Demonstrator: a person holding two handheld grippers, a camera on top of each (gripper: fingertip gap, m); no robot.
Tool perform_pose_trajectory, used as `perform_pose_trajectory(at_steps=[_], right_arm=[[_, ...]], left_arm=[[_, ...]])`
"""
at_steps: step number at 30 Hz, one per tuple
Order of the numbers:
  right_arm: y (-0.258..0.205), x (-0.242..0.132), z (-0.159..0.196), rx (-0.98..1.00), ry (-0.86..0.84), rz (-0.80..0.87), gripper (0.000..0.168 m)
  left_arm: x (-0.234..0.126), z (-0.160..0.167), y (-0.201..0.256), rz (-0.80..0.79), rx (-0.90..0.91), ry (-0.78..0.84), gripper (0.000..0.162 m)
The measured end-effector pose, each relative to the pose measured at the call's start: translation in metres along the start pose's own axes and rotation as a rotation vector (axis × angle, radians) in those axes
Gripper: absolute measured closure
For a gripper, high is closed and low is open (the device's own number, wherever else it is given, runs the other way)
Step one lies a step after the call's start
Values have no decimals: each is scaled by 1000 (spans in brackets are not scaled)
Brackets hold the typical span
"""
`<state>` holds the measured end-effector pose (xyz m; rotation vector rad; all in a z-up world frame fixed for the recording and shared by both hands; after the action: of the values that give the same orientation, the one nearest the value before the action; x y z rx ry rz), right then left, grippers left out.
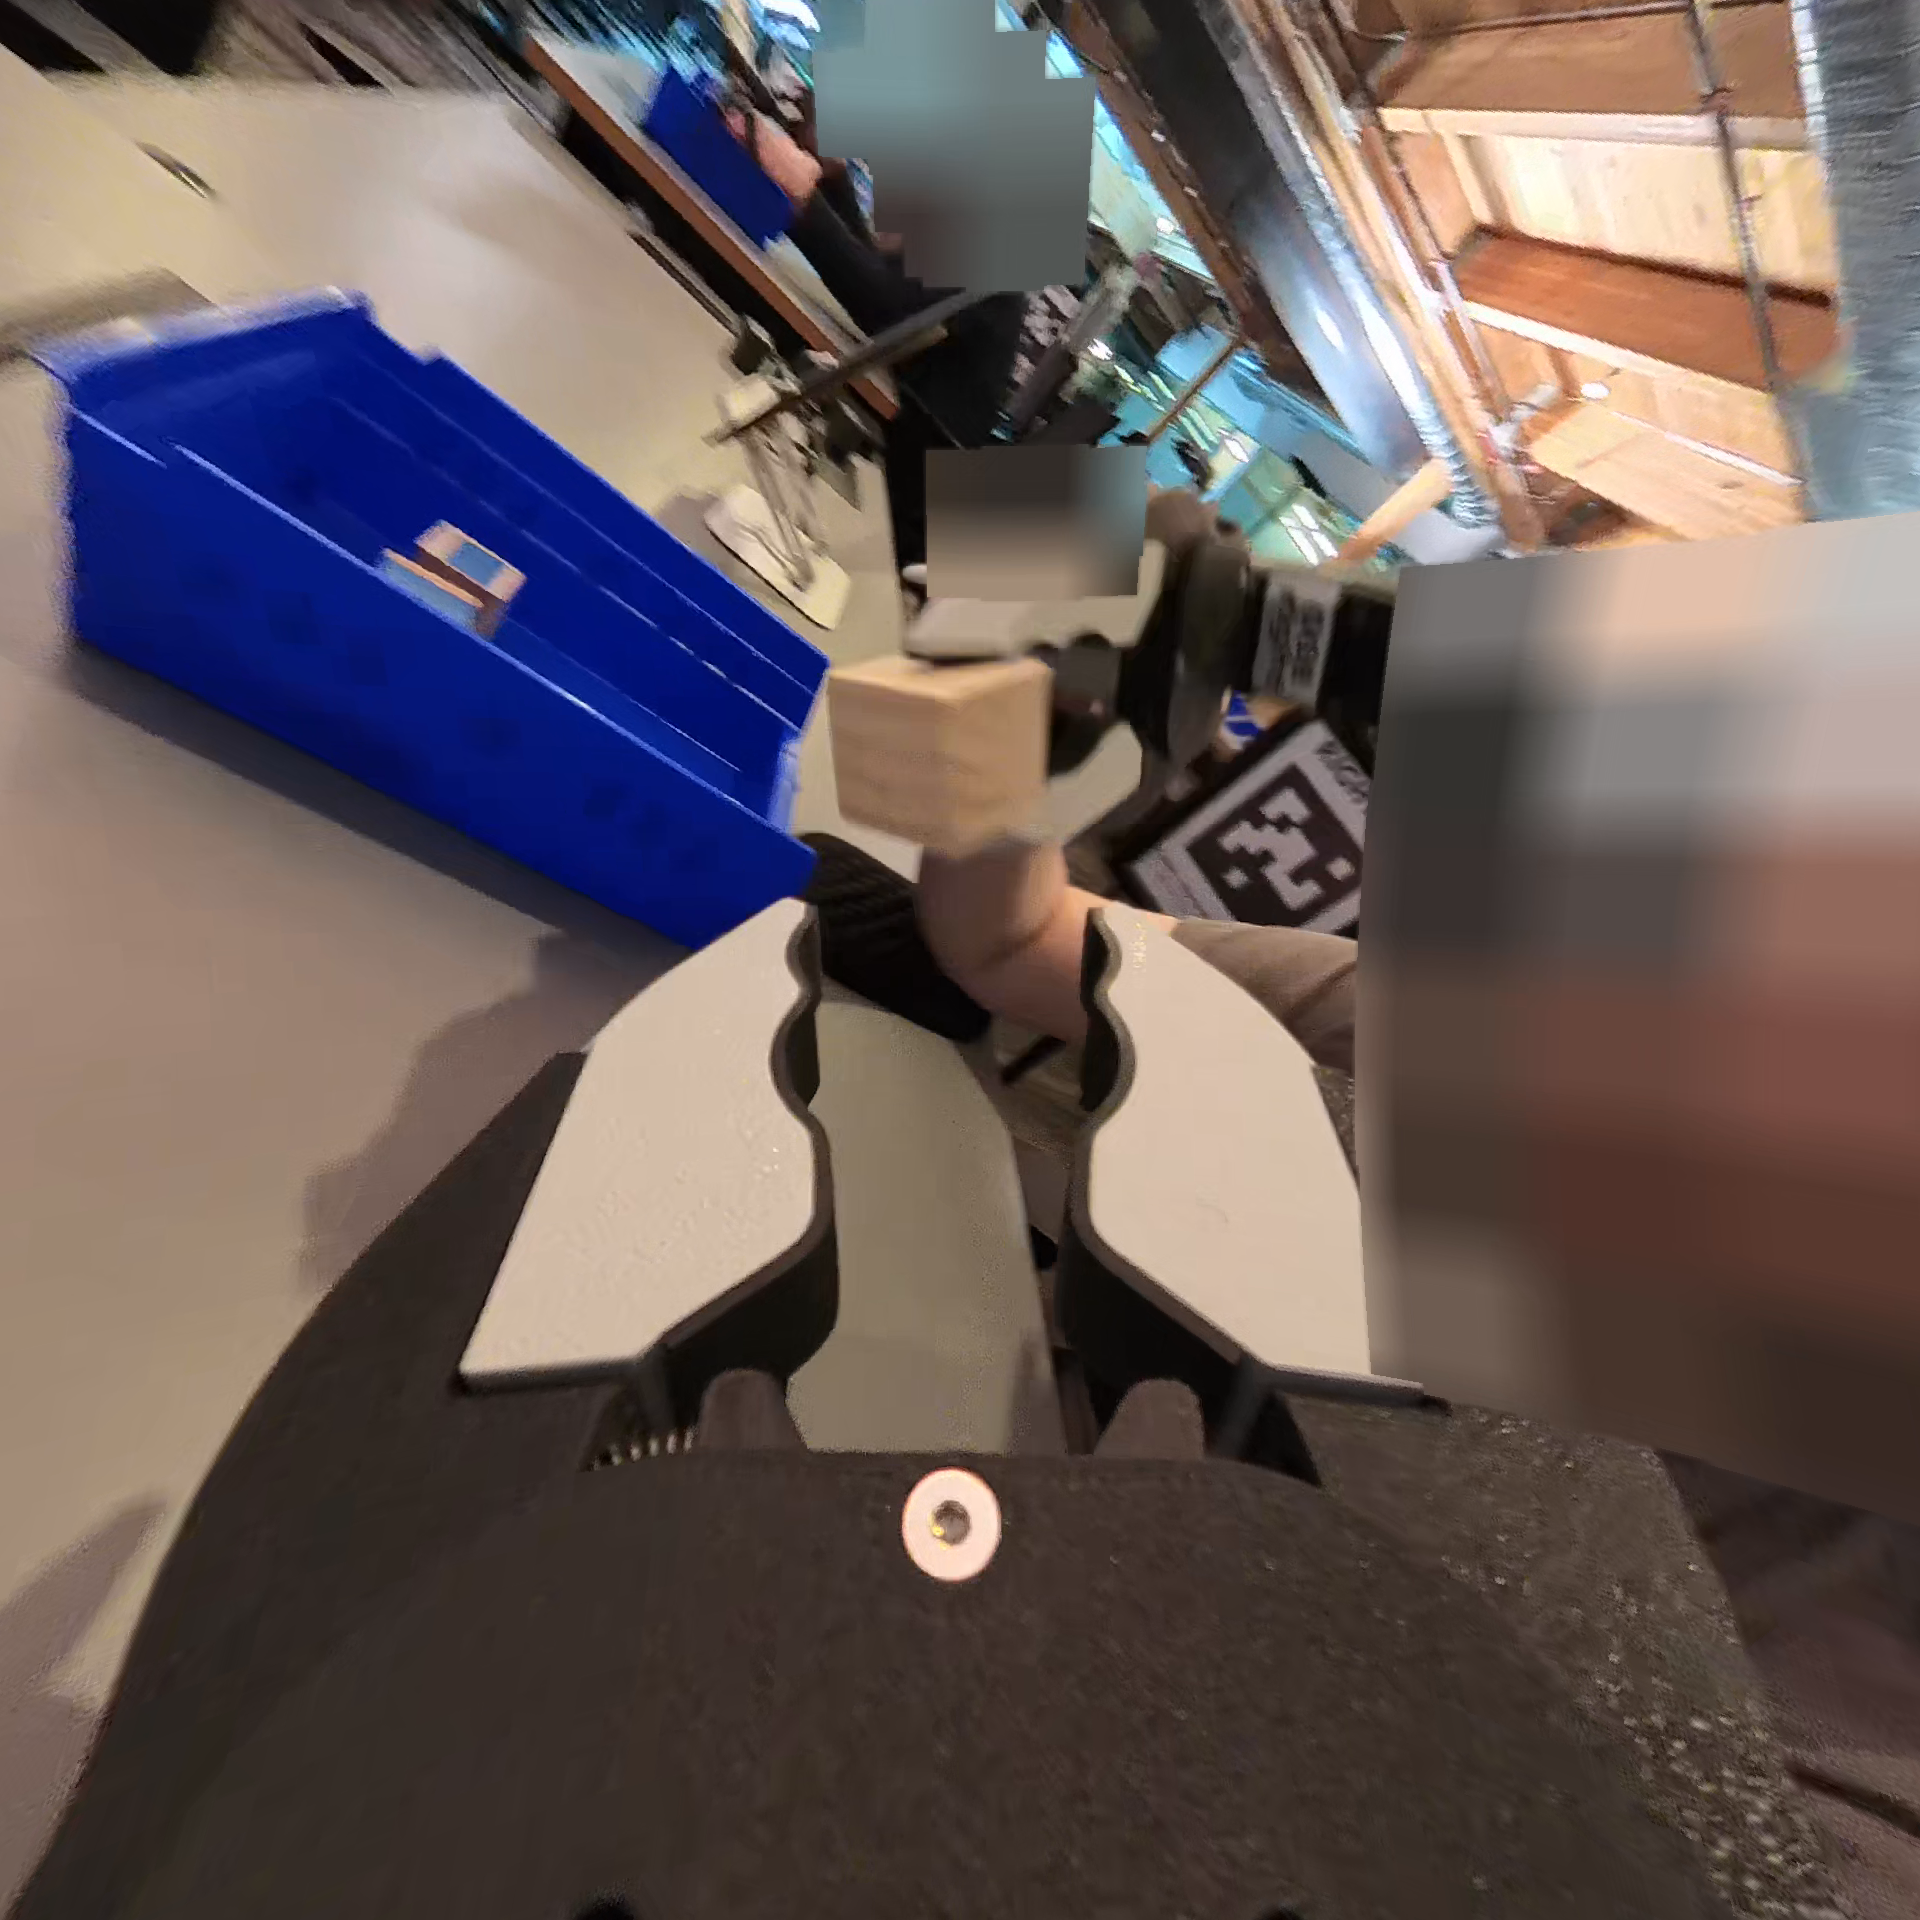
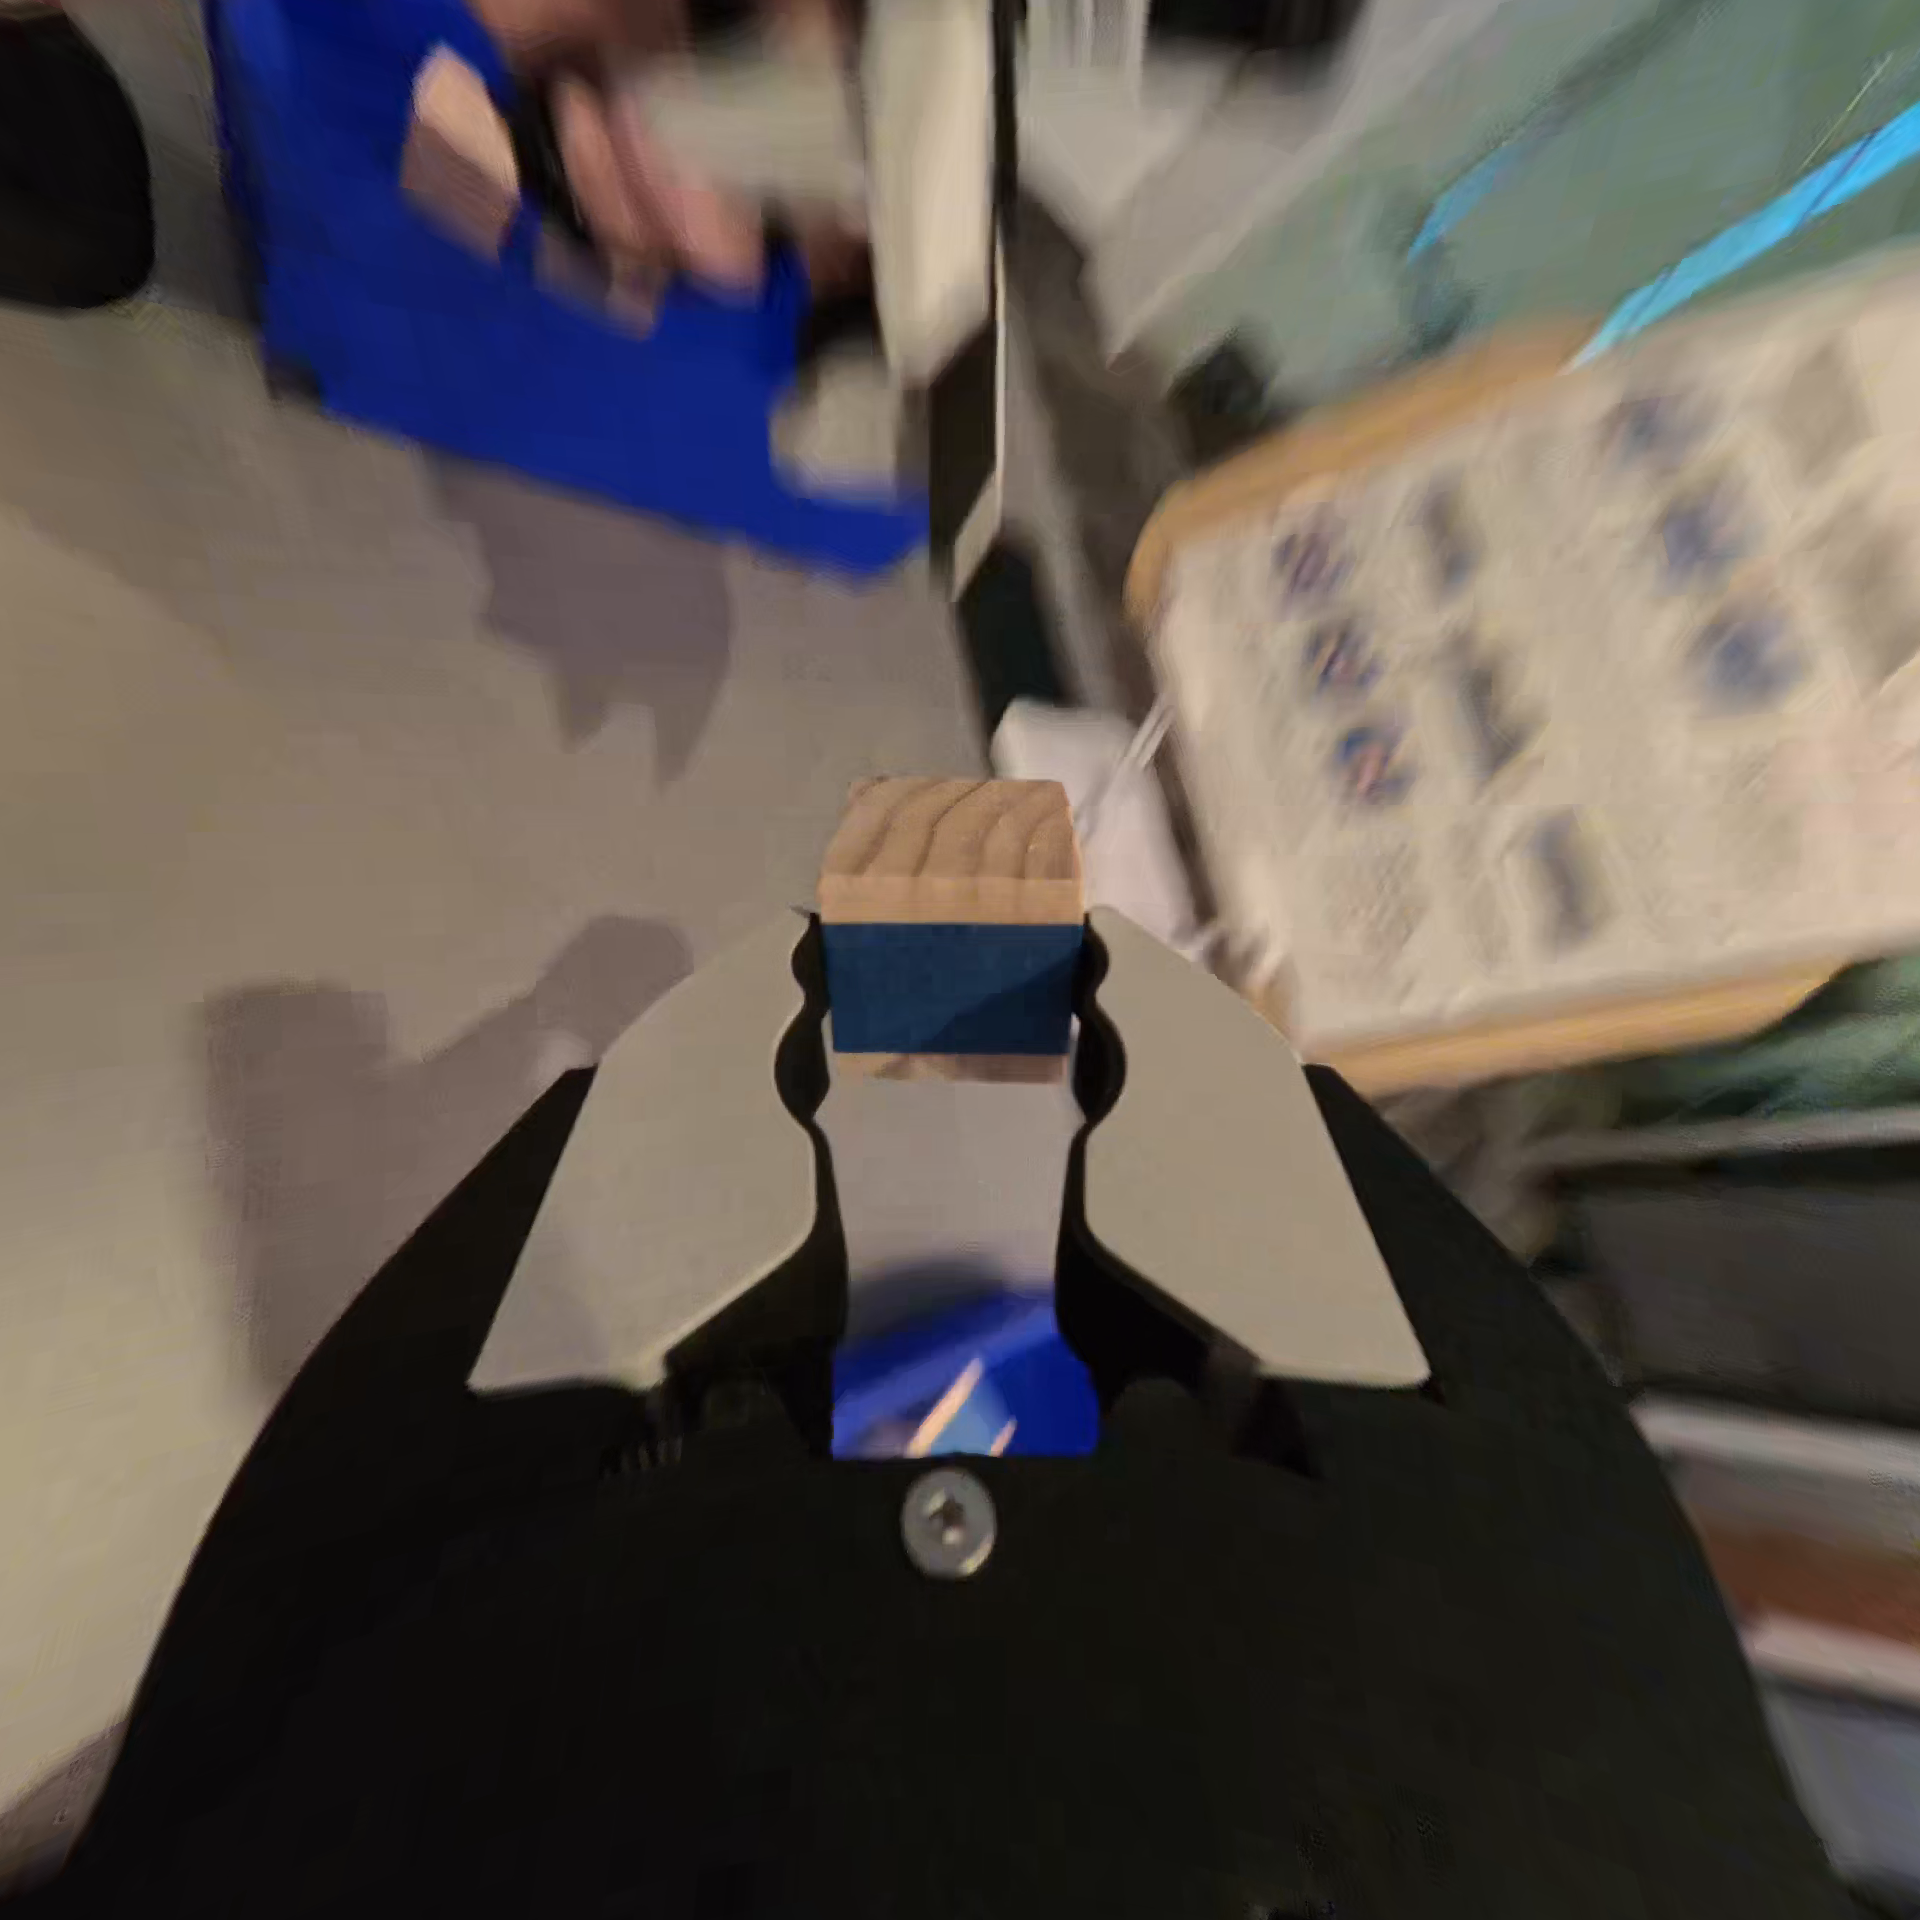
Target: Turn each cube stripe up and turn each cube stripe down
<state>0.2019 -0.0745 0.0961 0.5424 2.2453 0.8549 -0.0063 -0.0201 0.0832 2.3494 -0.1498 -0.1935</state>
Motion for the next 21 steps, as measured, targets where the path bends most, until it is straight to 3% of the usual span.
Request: perform_pose_trajectory(at_steps=[1, 3, 6, 8, 14, 21], right_arm=[[9, -11, 24, 140, -111, -91, 123], [22, -30, 83, 405, -360, -181, 123], [13, -48, 170, 498, -761, -260, 122], [2, -46, 209, 621, -916, -358, 122], [-6, -25, 258, 760, -1100, -392, 122], [-13, -15, 272, 735, -1193, -417, 122]], left_arm=[[-7, -3, 2, -30, 30, 23, 114], [-20, -8, 11, -52, 78, 63, 115], [-34, -11, 24, -58, 119, 94, 116], [-40, -12, 30, -63, 137, 102, 118], [-48, -10, 38, -104, 166, 88, 120], [-45, -8, 41, -108, 180, 63, 120]])
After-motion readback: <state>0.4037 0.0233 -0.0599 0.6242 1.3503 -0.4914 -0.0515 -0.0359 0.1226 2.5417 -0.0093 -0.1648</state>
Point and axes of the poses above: each gripper's, where its closed fingertips meet, x out along the fingers, z out of its underside, y = z × x across the jaws, the point moved 8 cm from there along -x, back along the fingers, and after that the axes turned 3 degrees about -x, right-handed, at the moved point
